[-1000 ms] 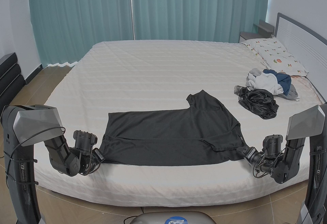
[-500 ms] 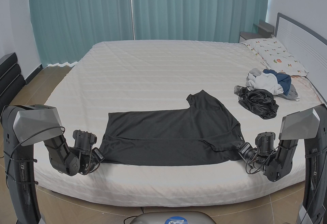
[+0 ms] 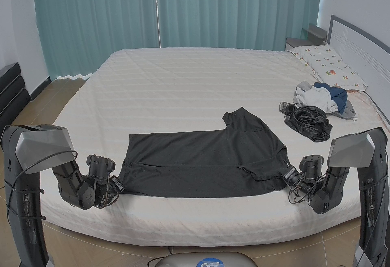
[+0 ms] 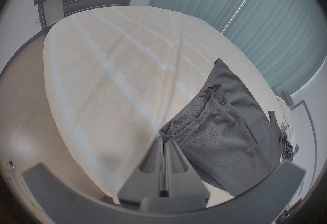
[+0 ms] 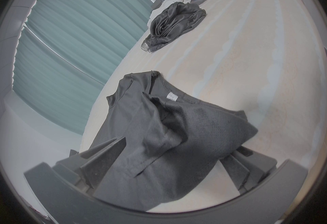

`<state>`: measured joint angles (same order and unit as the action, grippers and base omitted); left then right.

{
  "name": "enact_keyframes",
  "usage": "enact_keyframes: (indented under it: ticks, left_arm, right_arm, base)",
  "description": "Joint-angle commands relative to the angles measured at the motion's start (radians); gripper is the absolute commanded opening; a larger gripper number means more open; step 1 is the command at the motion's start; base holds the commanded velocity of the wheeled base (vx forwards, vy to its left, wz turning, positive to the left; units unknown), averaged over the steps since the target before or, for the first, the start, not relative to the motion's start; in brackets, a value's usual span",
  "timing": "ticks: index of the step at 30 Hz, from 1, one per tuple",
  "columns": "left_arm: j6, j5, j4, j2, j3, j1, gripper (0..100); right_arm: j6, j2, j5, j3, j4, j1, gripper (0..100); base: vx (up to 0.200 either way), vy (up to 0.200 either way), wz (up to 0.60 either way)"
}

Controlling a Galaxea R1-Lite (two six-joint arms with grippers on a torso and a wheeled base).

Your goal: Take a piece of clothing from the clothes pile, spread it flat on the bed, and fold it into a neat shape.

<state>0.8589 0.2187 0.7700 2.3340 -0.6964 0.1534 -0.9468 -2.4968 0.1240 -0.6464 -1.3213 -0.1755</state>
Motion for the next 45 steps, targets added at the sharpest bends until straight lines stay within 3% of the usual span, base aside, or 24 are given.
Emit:
enact_keyframes:
  ticks: [1,22,31,45]
  left_arm:
    - [0.0,-0.001,0.002,-0.002,0.0,-0.002,0]
    - [-0.028,0.001,-0.06,-0.114,0.023,-0.011,0]
    - [-0.043,-0.004,-0.169,-0.165,0.009,-0.021,0]
    - [-0.093,-0.024,-0.216,-0.125,0.024,-0.018,0]
  right_arm:
    - [0.0,-0.005,0.0,0.005,-0.009,-0.004,0]
    - [0.003,0.184,-0.018,0.123,0.005,0.021,0]
    - [0.023,0.202,-0.044,0.162,0.01,0.037,0]
    - [0.068,0.165,-0.067,0.221,0.02,0.033,0]
  base:
    - [0.0,0.0,0.0]
    - [0.0,0.0,0.0]
    - [0.0,0.0,0.0]
    - [0.0,0.0,0.0]
